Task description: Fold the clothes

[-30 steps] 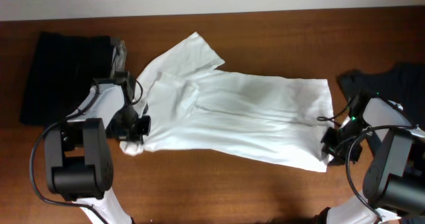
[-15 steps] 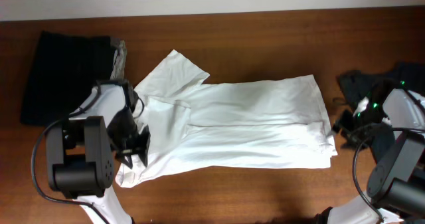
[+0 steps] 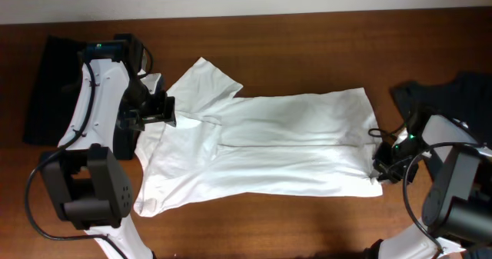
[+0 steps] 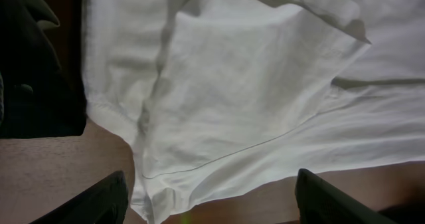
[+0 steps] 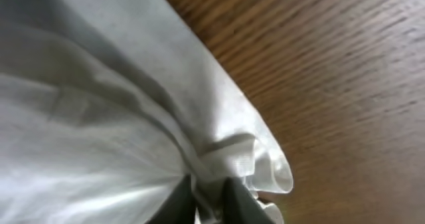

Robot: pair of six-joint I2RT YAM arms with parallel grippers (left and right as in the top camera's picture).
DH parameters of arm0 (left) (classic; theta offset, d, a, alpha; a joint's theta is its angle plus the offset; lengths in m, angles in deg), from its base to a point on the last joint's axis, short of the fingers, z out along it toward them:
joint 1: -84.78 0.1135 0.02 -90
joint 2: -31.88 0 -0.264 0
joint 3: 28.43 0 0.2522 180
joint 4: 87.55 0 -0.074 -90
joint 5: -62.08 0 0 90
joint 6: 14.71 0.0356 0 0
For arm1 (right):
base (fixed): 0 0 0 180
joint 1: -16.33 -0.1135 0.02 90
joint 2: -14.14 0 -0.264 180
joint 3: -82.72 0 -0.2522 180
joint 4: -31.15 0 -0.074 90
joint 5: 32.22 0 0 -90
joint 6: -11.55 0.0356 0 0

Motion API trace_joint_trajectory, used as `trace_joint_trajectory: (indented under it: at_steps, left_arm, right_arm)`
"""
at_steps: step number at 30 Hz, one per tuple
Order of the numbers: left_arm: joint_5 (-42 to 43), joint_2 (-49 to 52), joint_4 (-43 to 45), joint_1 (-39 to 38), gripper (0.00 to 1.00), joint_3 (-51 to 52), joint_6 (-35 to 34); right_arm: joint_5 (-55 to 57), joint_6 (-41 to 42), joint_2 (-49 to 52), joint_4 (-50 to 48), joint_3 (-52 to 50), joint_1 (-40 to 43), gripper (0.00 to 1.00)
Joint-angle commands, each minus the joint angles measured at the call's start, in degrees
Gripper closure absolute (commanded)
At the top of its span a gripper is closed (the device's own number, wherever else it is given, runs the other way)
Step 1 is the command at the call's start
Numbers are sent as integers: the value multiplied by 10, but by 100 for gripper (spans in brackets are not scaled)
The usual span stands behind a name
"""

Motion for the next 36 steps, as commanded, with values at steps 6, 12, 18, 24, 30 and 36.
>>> trace_joint_trajectory:
  at_steps: [6, 12, 18, 24, 30, 36]
  left_arm:
    - [22, -5, 27, 0, 20, -8, 13]
    - [123, -5, 213, -32, 14, -8, 46]
    - [16, 35, 404, -111, 13, -9, 127]
    - [17, 155, 553, -136, 20, -9, 147]
    - [16, 213, 631, -151, 27, -9, 148]
    - [17, 244, 629, -158, 76, -9, 147]
  right_arm:
    - [47, 7, -6, 71, 49, 89, 79]
    - [-18, -29, -53, 143, 223, 81, 20]
    - [-133, -34, -54, 165, 306, 65, 22]
    - [-127, -59, -54, 156, 306, 12, 23]
    - [-126, -59, -54, 156, 306, 1, 24]
    - [-112, -59, -54, 156, 306, 1, 25]
